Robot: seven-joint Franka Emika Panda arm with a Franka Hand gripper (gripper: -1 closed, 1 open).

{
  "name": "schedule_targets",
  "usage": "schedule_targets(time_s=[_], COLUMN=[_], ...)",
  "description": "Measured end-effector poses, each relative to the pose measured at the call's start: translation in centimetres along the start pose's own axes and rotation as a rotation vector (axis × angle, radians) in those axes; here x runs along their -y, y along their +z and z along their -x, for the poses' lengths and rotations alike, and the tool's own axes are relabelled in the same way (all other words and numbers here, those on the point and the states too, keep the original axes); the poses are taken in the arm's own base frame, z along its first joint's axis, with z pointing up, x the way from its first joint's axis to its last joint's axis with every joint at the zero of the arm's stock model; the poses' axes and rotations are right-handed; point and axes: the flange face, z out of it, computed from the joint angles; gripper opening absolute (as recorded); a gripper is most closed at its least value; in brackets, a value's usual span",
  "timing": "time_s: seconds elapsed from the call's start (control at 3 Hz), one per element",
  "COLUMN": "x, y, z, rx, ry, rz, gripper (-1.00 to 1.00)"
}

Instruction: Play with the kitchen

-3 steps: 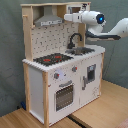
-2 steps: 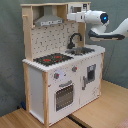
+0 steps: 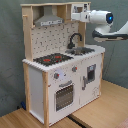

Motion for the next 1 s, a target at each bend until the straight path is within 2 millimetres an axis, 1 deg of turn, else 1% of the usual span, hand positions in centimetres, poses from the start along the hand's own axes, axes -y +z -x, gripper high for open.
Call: schedule_targets(time_s=[0.67, 1.0], x=[0.7, 0.5], y=[-2.6, -2.7], z=[0.9, 1.3], rx=[-0.026, -0.020], ry=[0.017, 0.018], rz=[0.015, 0.019], gripper=[-1.00, -1.00])
